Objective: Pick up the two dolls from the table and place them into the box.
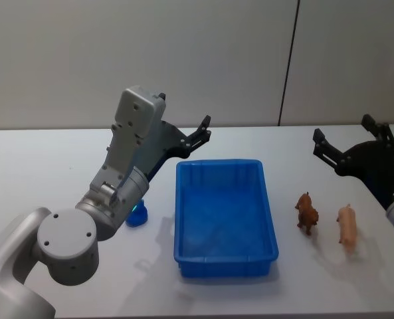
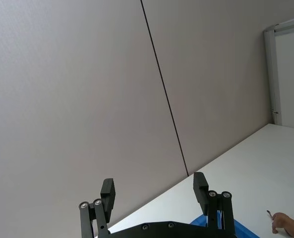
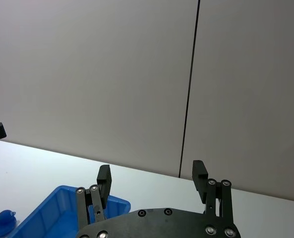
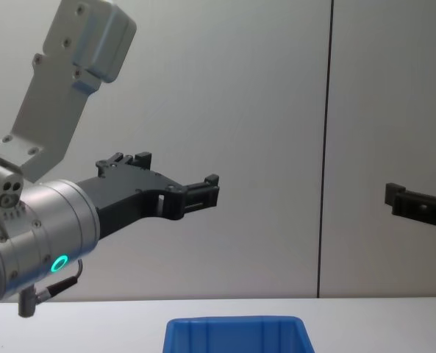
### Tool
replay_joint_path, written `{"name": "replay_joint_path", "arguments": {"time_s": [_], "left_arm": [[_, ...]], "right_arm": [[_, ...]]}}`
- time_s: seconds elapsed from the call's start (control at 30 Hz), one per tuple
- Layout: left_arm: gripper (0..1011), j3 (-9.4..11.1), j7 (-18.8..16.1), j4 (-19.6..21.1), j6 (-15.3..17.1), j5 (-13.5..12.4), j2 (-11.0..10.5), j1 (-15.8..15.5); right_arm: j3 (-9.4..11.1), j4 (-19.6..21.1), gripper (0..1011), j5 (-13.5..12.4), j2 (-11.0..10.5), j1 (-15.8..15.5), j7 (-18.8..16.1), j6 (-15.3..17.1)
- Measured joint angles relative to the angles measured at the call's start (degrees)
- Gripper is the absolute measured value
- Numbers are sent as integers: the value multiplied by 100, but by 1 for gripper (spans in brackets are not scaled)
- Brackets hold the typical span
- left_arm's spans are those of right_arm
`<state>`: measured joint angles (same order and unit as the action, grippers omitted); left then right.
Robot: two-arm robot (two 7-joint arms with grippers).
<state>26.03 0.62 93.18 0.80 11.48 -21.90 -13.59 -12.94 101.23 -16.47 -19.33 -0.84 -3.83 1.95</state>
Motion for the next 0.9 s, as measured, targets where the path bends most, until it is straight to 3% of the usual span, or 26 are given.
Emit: {"name": "replay_joint_path", "arguments": {"time_s": [0.9], "left_arm": [[1001,-5,6,-48,-6,5,24,-7]], "right_arm": [[0,0,1001,0,0,0,0,0]]}}
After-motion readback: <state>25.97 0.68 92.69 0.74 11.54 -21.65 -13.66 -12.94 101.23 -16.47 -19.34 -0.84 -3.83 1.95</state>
